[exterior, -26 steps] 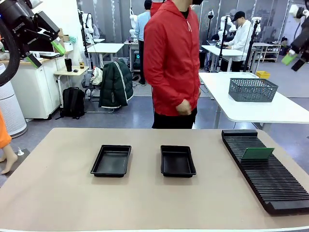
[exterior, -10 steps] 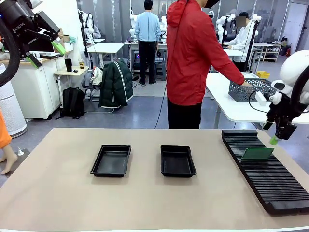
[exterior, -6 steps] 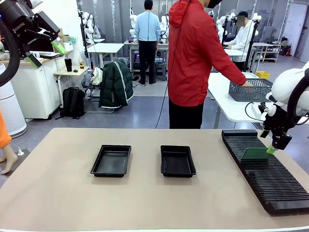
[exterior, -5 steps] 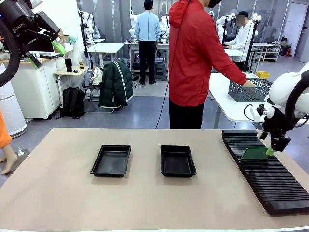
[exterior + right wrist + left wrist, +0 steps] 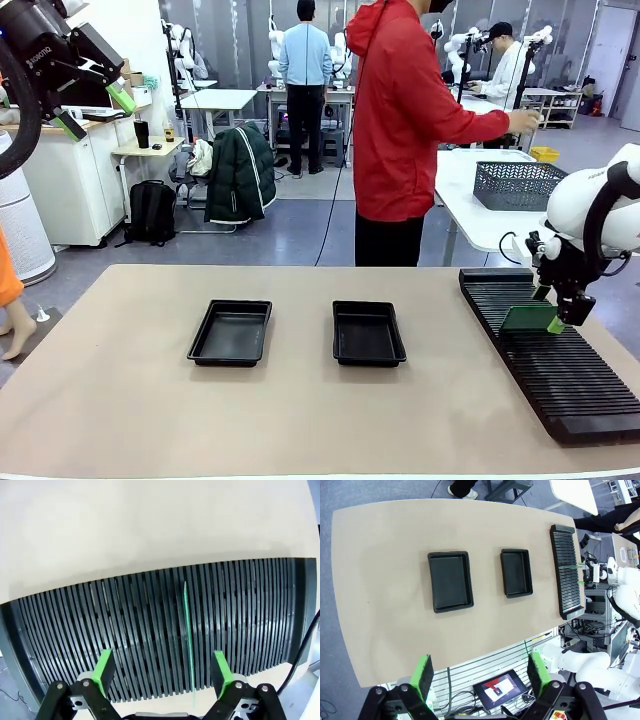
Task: Inspect and transfer BCBs to ESD trays.
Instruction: Pick up the Blank PCB from the PCB Rack and place it in the left ESD tray.
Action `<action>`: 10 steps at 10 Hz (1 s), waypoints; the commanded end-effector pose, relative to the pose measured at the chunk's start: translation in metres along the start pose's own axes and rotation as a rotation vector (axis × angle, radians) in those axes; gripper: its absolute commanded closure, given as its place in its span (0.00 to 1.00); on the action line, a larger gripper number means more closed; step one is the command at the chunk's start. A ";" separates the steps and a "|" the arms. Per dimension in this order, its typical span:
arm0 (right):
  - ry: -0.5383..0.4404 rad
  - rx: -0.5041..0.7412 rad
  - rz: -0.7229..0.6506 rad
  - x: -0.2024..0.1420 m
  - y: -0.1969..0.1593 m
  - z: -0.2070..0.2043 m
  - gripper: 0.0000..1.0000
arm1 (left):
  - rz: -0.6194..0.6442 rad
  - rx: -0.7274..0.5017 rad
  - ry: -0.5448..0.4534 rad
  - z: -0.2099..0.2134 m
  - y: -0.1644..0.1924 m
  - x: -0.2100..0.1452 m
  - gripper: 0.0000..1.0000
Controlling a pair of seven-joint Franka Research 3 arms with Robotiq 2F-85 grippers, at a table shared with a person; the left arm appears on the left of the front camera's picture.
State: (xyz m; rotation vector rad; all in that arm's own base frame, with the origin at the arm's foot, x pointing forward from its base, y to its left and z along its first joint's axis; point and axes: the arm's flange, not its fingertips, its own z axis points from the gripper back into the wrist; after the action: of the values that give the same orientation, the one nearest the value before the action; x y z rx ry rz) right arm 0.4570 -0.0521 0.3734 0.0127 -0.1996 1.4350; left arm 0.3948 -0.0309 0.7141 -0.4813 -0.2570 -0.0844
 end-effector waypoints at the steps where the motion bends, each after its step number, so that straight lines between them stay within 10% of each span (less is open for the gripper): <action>1: -0.003 -0.003 -0.004 -0.001 0.000 0.003 0.00 | 0.001 -0.001 -0.001 0.000 0.001 0.000 0.00; 10: 0.006 -0.021 0.020 0.004 -0.004 0.001 0.00 | 0.001 -0.001 -0.001 0.000 0.001 0.000 0.00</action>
State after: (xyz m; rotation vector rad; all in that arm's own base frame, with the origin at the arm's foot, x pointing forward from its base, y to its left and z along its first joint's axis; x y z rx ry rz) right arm 0.4576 -0.0517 0.3767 0.0078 -0.2049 1.4355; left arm 0.3948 -0.0309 0.7141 -0.4813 -0.2570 -0.0844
